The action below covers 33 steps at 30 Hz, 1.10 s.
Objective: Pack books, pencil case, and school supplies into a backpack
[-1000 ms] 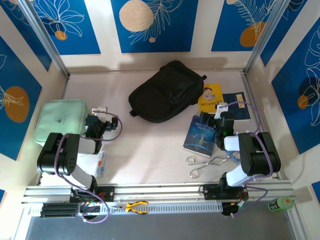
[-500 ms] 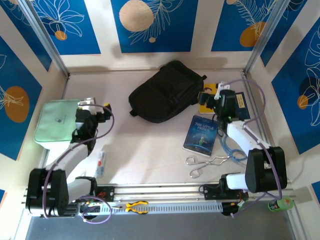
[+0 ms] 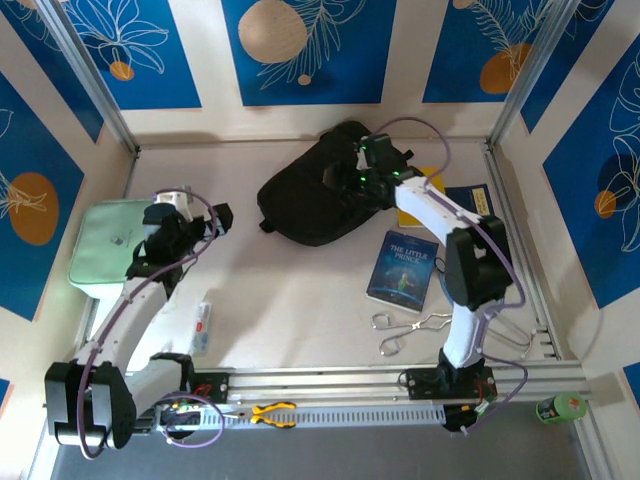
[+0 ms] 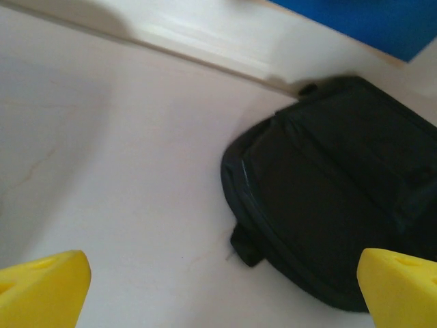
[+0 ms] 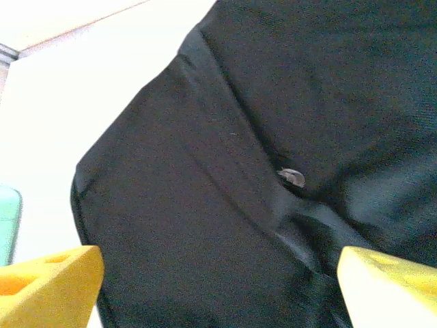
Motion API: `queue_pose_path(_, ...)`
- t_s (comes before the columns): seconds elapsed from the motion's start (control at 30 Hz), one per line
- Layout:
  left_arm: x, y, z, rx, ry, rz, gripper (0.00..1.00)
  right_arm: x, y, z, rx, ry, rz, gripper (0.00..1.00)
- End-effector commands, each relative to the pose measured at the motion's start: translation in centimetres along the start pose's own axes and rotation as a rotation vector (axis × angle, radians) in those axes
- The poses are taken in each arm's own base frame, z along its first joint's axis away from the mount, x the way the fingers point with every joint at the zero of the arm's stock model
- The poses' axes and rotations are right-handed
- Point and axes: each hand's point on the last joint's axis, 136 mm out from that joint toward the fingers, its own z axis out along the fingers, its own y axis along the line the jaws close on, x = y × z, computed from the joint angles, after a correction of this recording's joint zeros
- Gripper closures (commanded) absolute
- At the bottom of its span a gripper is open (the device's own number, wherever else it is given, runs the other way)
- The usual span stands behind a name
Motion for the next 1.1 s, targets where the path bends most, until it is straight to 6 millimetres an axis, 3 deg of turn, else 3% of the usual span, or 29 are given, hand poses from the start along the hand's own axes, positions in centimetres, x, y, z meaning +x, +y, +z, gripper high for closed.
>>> queue_pose_path(0.0, -0.3, -1.9, -0.3, 0.083, 0.048, 0.0, 0.0, 1.2, 2.9, 2.0, -0.049, 0.095, 0.006, 0.12)
queue_pose_path(0.17, 0.1, -1.6, -0.5, 0.067, 0.074, 0.005, 0.0, 3.9, 6.3, 5.6, -0.094, 0.183, -0.027, 0.12)
queue_pose_path(0.33, 0.1, -0.9, -0.2, 0.028, 0.067, -0.006, 0.0, 7.7, 8.1, 9.2, -0.122, 0.298, -0.045, 0.13)
queue_pose_path(0.53, 0.2, -1.2, 0.8, 0.048, 0.094, -0.021, 0.0, 12.5, 9.5, 10.9, -0.12, 0.443, -0.174, 0.17)
queue_pose_path(0.67, 0.4, -1.7, 1.3, 0.064, 0.12, -0.029, 0.0, 17.1, 9.7, 9.4, -0.153, 0.545, -0.221, 0.2)
queue_pose_path(0.9, 1.9, -3.0, 2.2, 0.091, 0.174, -0.015, 0.0, 24.2, 9.9, 2.4, -0.198, 0.619, -0.222, 0.2)
queue_pose_path(0.97, 2.2, -3.7, 2.6, 0.101, 0.188, -0.005, 0.0, 24.5, 9.8, 0.7, -0.195, 0.596, -0.236, 0.2)
queue_pose_path(1.07, 2.9, -6.0, 2.9, 0.152, 0.235, 0.042, 0.02, 21.2, 9.8, -2.3, -0.173, 0.486, -0.201, 0.2)
